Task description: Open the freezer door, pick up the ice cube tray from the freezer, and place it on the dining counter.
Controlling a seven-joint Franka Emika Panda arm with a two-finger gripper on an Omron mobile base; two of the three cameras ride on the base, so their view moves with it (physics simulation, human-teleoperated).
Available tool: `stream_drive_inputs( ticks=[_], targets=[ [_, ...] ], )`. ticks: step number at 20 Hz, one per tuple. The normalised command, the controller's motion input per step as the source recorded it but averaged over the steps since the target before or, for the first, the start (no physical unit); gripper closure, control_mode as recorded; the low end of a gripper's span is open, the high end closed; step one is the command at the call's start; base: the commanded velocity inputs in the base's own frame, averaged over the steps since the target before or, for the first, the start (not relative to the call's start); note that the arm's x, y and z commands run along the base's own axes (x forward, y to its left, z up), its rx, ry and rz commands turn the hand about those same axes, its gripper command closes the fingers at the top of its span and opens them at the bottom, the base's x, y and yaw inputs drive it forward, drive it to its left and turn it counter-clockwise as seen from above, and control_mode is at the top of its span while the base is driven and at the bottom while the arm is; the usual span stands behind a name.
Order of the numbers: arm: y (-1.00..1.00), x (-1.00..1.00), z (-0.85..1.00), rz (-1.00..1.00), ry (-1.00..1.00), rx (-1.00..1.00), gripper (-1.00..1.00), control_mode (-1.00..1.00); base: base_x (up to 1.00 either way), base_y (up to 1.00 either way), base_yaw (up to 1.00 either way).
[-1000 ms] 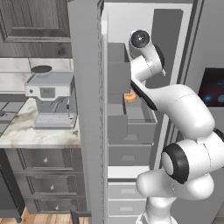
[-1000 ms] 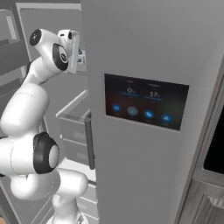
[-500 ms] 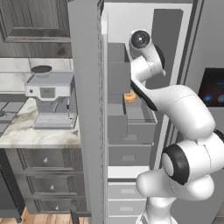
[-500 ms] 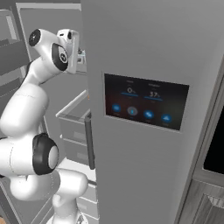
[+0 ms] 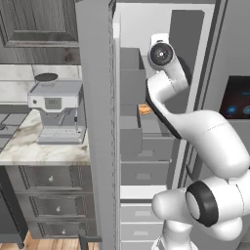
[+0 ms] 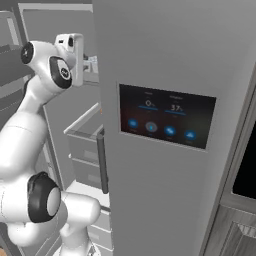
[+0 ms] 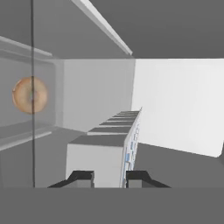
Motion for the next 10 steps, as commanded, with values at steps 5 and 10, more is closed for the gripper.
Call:
stream_drive_inputs(
  ticks=[5,10],
  targets=[
    [0.01,-0.14,0.21,0.0,-0.09,-0.02,1.0,-1.0,0.0,0.0,0.0],
    [0.04,-0.22,0.29,0.0,0.0,0.0,1.0,-1.0,0.0,0.0,0.0]
  ],
)
